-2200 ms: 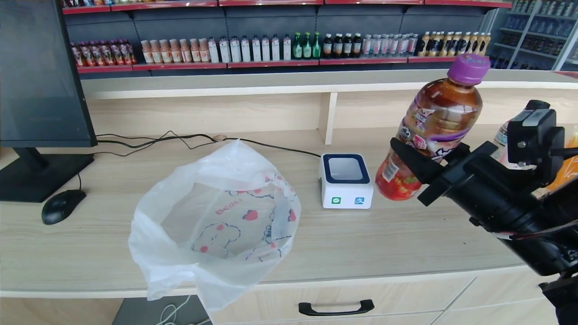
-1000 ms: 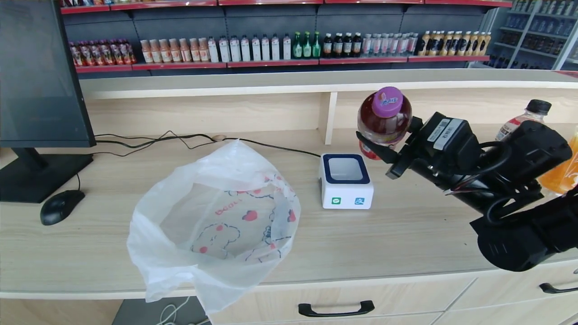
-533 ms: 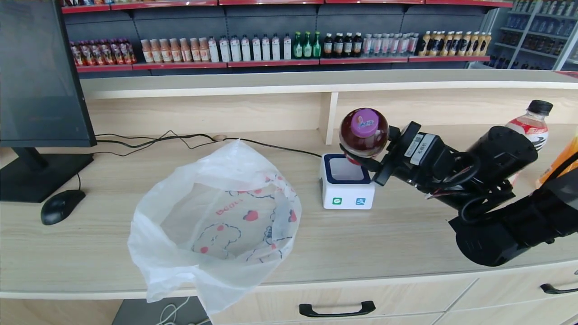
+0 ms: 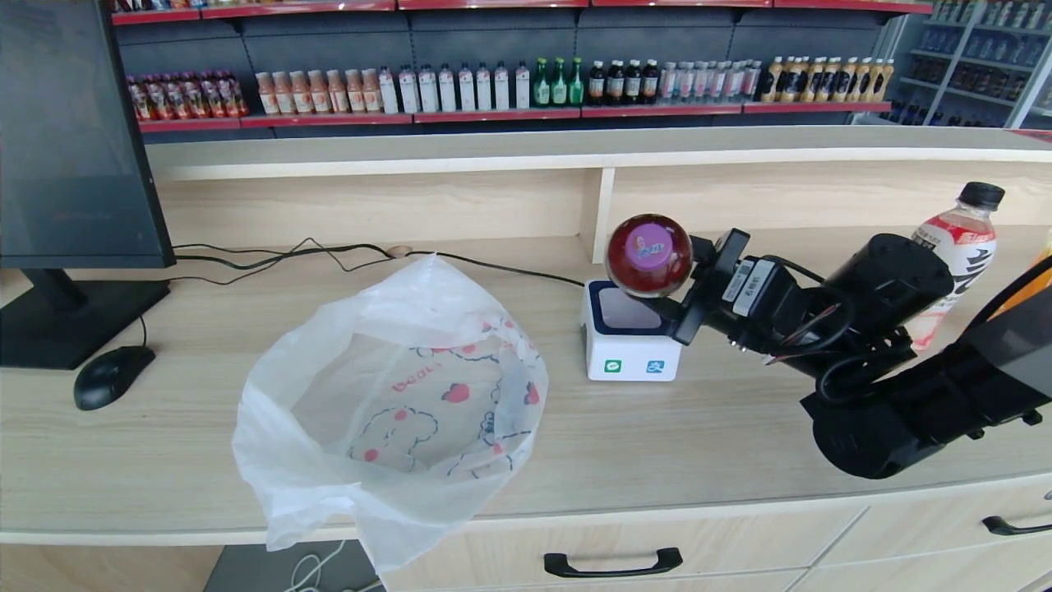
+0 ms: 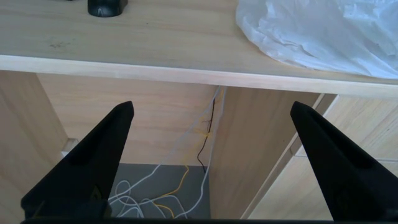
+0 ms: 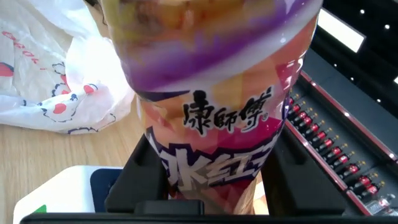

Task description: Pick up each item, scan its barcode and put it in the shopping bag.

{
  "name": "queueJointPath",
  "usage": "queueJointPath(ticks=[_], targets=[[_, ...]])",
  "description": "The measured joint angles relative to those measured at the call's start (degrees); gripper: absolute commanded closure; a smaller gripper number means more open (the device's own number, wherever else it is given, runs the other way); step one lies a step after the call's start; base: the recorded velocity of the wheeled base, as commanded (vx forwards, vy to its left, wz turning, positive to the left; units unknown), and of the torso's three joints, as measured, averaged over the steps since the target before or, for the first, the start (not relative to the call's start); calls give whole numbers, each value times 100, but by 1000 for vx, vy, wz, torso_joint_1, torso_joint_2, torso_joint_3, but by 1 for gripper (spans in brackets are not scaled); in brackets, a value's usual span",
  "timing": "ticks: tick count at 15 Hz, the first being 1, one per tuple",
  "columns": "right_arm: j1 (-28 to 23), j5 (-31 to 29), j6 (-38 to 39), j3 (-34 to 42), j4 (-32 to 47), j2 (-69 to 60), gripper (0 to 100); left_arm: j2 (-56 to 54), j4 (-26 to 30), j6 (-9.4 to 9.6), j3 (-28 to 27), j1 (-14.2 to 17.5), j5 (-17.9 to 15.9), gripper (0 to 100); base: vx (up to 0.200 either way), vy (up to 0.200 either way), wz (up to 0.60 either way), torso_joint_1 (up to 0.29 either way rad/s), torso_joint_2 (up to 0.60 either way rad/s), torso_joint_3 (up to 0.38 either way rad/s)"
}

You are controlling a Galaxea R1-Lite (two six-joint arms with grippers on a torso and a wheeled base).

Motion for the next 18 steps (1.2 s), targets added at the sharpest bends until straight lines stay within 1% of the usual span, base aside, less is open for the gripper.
queueJointPath(ticks=[6, 12, 16, 18], targets=[[-15, 117, -52, -113, 22, 38, 100, 0, 2, 2, 0, -5, 0, 0, 0, 0, 0, 0, 0, 0], [-50, 158, -46, -69, 13, 18, 100, 0, 0, 0, 0, -5, 0, 0, 0, 0, 0, 0, 0, 0], [-20, 11, -15, 93, 11, -77, 100, 0, 0, 2, 0, 0, 0, 0, 0, 0, 0, 0, 0, 0], [-4, -96, 150, 221, 9, -161, 100, 0, 0, 0, 0, -5, 0, 0, 0, 0, 0, 0, 0, 0]])
